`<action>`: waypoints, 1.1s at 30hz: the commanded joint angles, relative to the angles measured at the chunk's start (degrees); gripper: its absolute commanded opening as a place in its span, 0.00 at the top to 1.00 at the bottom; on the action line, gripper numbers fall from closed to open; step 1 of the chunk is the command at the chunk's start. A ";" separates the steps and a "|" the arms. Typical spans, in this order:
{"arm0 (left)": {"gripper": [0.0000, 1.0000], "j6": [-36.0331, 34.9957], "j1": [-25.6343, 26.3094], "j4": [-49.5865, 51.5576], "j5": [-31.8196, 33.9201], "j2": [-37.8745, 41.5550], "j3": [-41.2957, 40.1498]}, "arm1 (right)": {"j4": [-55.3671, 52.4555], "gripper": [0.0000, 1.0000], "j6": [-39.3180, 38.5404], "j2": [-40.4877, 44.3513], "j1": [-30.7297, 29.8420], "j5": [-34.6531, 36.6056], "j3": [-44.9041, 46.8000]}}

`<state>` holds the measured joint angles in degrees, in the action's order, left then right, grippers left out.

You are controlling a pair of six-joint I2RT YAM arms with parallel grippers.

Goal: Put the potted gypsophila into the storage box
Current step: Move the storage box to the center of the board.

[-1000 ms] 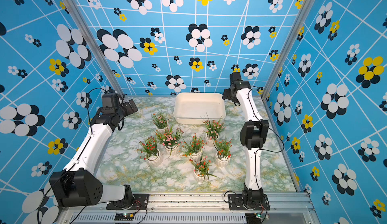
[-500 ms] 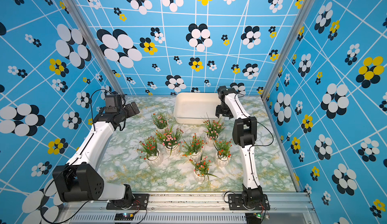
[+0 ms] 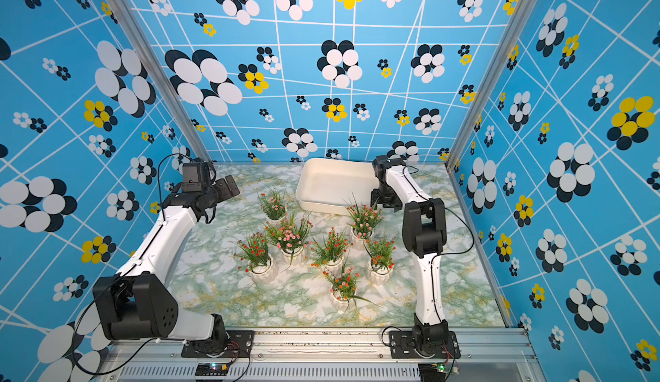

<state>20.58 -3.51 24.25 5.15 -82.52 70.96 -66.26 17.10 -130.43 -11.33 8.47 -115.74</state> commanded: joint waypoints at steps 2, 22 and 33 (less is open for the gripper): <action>0.00 1.15 0.18 0.62 -0.49 -0.43 -0.89 | 0.79 0.24 -4.31 1.93 0.17 2.65 0.74; 0.01 -19.20 15.81 17.32 -6.12 -28.37 39.36 | 6.75 0.23 -6.38 6.94 0.15 2.08 7.99; 0.00 -22.90 18.89 30.89 -14.59 -50.70 64.99 | 8.50 0.22 -6.33 6.26 0.17 0.86 7.98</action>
<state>-0.03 14.61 47.77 -5.45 -130.02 129.95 -58.76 9.87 -125.40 -11.33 10.37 -108.25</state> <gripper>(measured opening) 0.995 0.783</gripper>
